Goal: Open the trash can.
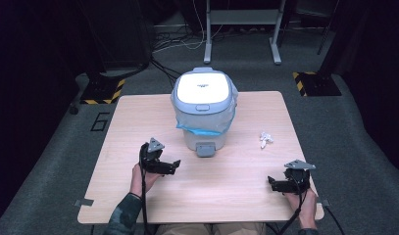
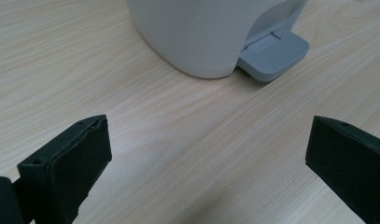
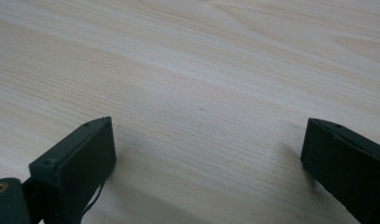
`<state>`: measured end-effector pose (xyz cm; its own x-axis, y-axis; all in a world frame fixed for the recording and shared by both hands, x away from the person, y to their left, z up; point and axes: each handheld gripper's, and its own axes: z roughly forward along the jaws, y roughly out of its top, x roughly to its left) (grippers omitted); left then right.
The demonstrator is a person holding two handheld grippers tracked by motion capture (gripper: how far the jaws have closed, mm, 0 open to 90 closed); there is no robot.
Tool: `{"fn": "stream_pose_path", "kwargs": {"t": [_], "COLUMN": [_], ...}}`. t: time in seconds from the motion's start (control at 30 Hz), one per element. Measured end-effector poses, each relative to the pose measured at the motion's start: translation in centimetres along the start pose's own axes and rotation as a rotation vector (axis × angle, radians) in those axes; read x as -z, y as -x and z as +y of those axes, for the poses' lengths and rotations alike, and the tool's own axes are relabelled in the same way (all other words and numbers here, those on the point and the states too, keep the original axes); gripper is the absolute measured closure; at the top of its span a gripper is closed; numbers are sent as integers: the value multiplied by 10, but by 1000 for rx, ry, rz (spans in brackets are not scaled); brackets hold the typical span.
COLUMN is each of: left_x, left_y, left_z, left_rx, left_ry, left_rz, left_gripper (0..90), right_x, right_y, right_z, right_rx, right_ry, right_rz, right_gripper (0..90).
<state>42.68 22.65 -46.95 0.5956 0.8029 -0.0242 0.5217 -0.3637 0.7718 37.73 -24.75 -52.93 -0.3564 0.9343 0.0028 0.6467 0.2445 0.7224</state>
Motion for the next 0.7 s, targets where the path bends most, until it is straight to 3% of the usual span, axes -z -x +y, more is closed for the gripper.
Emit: {"fn": "stream_pose_path", "kwargs": {"t": [0.37,0.47,0.6,0.7], "left_x": [-19,-23,-26,-27], "left_y": [15,18,22,25], "left_z": [15,17,18,19], "left_rx": [-21,-31,-36,-62], "left_ry": [5,8,49,67], "left_rz": [-50,-71,-88,-93], "left_gripper": [1,49,233,485], "right_x": [0,0,0,0], "right_y": [0,0,0,0], "right_z": [0,0,0,0], "right_rx": [1,1,0,-1], "right_ry": [0,0,1,0], "right_rz": [0,-1,0,-1], "right_gripper": [24,25,26,27]}}
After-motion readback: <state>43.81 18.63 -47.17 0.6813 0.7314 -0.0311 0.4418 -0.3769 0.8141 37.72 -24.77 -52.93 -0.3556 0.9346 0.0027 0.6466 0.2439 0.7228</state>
